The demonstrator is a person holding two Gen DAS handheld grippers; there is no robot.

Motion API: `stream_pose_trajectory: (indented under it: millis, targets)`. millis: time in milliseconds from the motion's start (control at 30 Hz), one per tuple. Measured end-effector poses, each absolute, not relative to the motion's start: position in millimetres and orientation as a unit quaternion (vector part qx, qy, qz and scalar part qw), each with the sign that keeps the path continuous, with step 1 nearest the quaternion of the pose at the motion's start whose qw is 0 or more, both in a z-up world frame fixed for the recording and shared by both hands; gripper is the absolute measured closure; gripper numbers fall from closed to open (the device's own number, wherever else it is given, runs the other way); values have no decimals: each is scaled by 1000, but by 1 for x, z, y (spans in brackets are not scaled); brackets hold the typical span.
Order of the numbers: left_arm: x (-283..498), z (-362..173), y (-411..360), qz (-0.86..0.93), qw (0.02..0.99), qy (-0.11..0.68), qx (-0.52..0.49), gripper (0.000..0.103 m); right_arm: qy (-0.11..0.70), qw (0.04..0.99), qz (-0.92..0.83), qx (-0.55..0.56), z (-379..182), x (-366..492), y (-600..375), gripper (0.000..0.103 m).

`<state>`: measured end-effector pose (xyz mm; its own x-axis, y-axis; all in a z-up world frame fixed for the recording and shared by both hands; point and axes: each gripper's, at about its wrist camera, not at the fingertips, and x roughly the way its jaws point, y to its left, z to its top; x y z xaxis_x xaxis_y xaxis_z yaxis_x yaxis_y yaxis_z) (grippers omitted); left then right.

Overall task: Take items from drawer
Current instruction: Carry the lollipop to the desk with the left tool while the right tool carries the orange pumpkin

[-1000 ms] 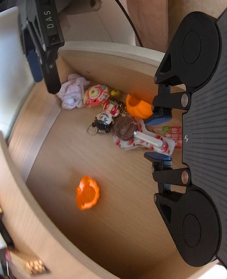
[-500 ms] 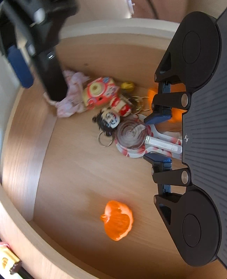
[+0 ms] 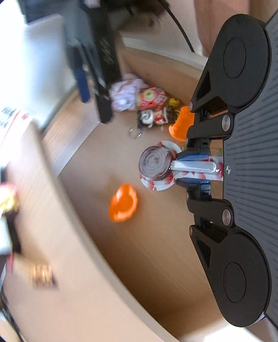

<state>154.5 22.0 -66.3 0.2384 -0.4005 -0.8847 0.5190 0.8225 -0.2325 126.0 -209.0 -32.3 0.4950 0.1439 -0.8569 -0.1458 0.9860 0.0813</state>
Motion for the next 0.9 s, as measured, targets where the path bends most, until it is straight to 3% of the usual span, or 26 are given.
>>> stream_pose_trajectory:
  millis: [567, 633, 700, 900]
  targets:
    - [132, -38, 78, -221, 818, 530, -30, 83, 540, 825, 149, -75, -113, 207, -107, 31]
    - [131, -37, 81, -218, 820, 528, -33, 83, 541, 823, 152, -86, -116, 209, -103, 38]
    - [131, -38, 83, -214, 821, 528, -35, 83, 542, 821, 153, -94, -116, 209, -101, 59]
    - [129, -38, 81, -228, 819, 526, -34, 83, 533, 823, 174, -91, -89, 188, -108, 60]
